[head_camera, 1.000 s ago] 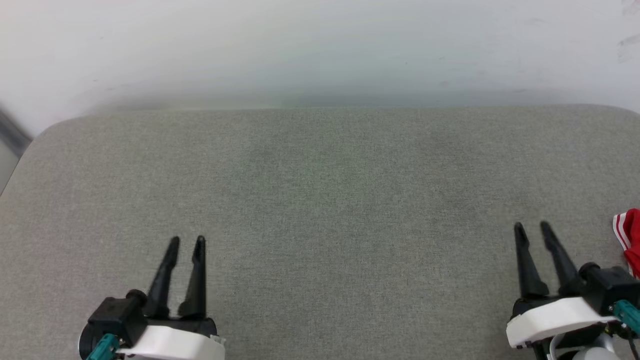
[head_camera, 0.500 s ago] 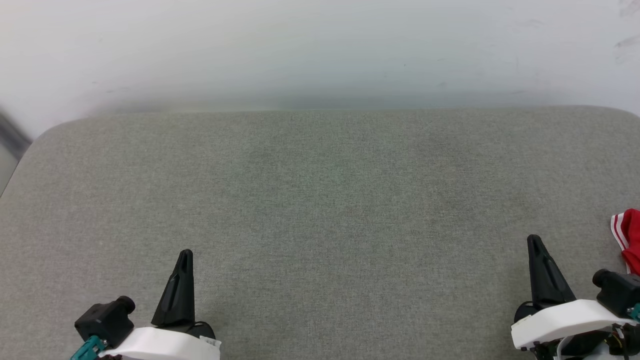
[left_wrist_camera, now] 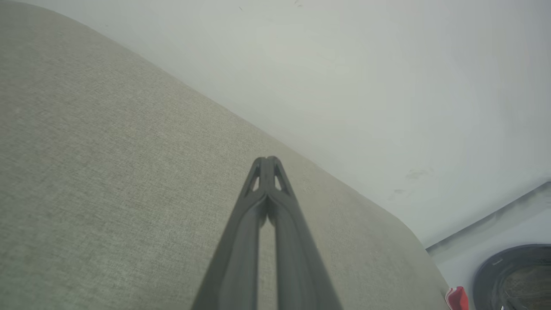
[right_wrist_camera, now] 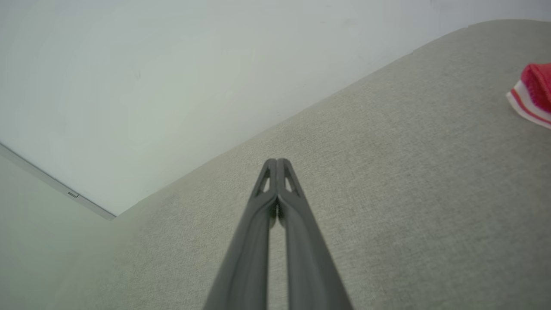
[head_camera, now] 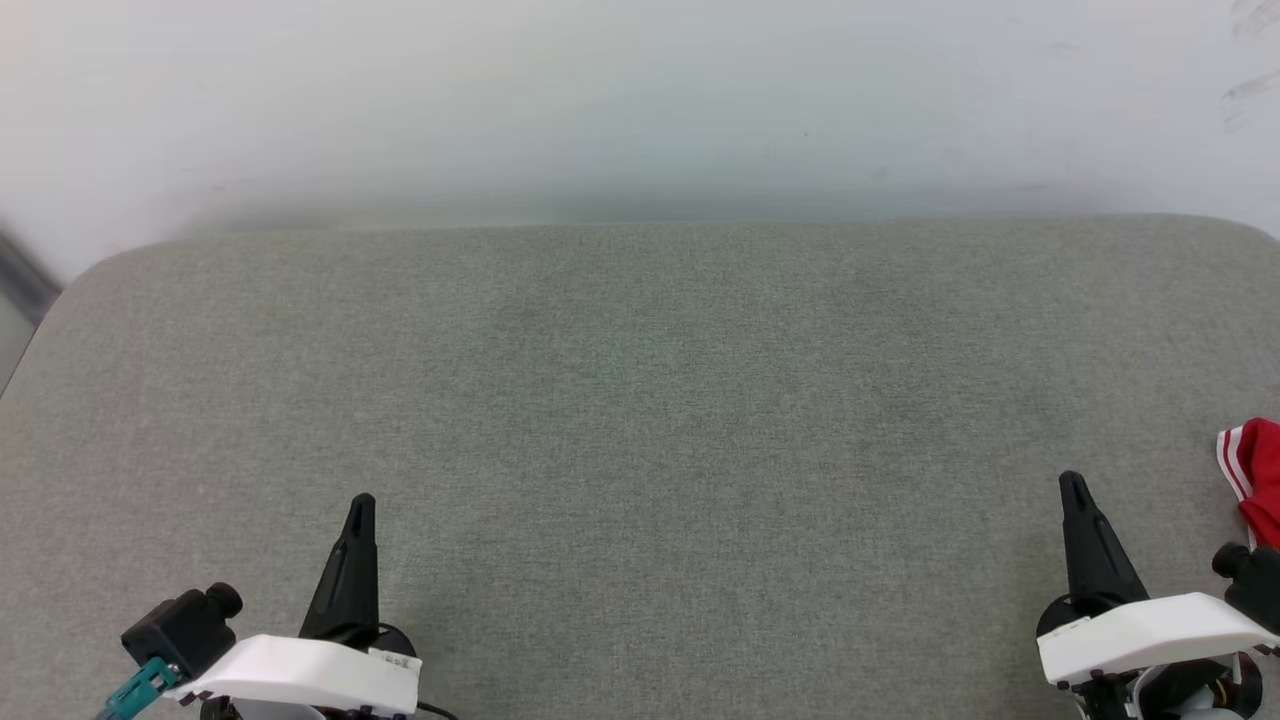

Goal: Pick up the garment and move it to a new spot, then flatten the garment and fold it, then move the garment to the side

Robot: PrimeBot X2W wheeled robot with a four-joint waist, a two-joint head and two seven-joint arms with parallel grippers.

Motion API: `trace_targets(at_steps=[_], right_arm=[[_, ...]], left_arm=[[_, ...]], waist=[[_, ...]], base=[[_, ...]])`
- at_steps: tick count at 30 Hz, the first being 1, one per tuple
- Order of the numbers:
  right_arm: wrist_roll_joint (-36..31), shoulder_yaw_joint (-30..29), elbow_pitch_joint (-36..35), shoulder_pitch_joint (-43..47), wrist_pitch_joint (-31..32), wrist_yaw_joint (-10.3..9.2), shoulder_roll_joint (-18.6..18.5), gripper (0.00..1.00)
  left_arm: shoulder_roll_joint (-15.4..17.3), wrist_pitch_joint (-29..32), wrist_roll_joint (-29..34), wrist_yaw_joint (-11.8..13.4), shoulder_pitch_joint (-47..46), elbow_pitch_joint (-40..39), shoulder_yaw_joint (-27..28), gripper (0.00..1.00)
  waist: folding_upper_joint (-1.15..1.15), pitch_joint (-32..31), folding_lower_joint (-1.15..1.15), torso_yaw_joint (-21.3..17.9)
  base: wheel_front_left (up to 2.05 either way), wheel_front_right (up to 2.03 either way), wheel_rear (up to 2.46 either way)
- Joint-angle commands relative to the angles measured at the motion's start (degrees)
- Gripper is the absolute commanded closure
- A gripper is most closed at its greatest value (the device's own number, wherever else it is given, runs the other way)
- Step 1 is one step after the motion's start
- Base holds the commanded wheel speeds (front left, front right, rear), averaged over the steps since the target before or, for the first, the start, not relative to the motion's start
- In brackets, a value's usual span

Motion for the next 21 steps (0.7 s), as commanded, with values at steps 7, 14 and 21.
trace_targets(at_steps=[7,14,21], right_arm=[[7.3,-0.31,-0.03,-1.8,1.38,0.0,0.06,1.0],[12.99,-0.48,0.4,-2.16,2.56,-0.01,0.07,1.0],[18.22,-0.64,0.83,-2.4,3.66,-0.01,0.08,1.0]], left_arm=[[0.42,1.5,-6.78,-0.13,-2.13,0.29,0.37,1.0],[0.51,2.79,-12.04,-0.14,-2.65,1.08,0.67,1.0],[0.56,4.02,-16.91,-0.16,-3.28,1.88,1.0,1.0]], waist=[[0.0,-0.17,0.0,-0.1],[0.0,-0.34,0.0,-0.2],[0.0,-0.51,-0.01,-0.29]], base=[[0.0,0.0,0.0],[0.0,0.0,0.0],[0.0,0.0,0.0]])
